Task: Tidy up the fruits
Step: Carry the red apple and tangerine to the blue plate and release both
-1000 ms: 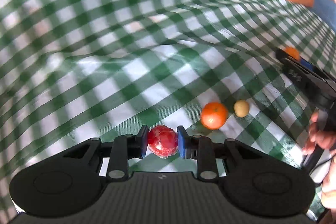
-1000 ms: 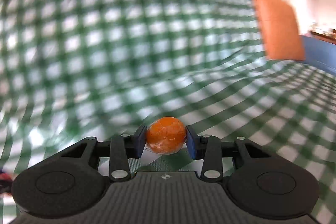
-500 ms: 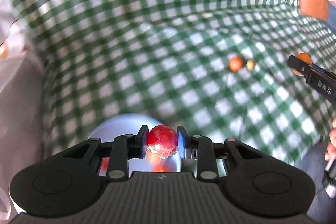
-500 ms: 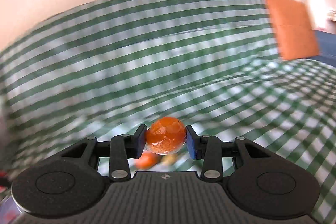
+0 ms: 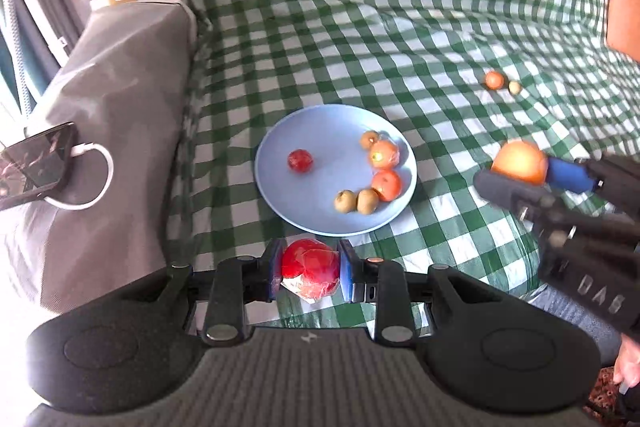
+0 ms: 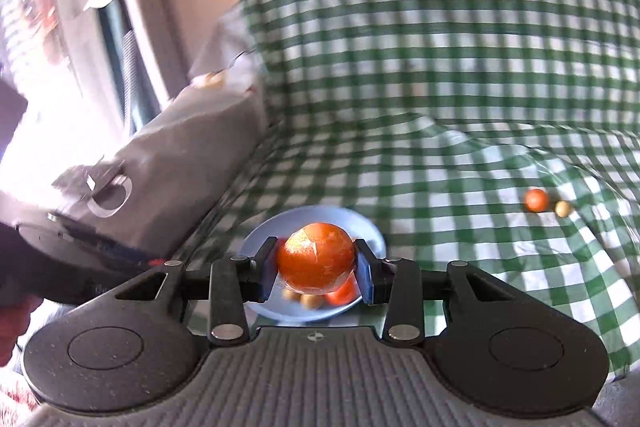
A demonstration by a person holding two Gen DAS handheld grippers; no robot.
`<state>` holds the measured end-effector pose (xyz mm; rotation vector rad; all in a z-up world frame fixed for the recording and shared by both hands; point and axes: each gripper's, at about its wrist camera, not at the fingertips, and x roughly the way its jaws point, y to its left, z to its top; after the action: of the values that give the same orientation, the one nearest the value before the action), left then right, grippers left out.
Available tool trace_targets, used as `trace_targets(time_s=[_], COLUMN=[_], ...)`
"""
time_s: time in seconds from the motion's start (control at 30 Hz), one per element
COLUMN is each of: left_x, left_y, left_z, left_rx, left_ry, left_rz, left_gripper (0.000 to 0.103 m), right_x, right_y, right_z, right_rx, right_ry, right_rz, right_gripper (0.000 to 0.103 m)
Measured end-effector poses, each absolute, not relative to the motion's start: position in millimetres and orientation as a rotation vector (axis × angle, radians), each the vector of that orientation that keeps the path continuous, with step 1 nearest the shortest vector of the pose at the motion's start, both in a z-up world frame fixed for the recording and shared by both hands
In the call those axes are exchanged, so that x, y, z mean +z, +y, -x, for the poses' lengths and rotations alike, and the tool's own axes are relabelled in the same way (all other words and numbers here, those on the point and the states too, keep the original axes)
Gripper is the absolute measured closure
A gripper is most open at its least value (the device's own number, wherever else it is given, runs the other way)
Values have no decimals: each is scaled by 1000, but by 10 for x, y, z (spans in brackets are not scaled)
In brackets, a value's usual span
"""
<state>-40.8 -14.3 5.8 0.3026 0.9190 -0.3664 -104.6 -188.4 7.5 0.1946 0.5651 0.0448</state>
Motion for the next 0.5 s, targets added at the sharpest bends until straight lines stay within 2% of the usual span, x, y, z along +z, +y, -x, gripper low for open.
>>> trace_targets(time_s=[0.5], left_x=[115], left_y=[101], left_z=[454], left_rx=[-378], left_ry=[866], left_rz=[-219], left_gripper=[71], right_x=[128], right_y=[-1411], right_z=[1188], right_rx=[45], right_ry=[599], right_rz=[-47], right_gripper=[62])
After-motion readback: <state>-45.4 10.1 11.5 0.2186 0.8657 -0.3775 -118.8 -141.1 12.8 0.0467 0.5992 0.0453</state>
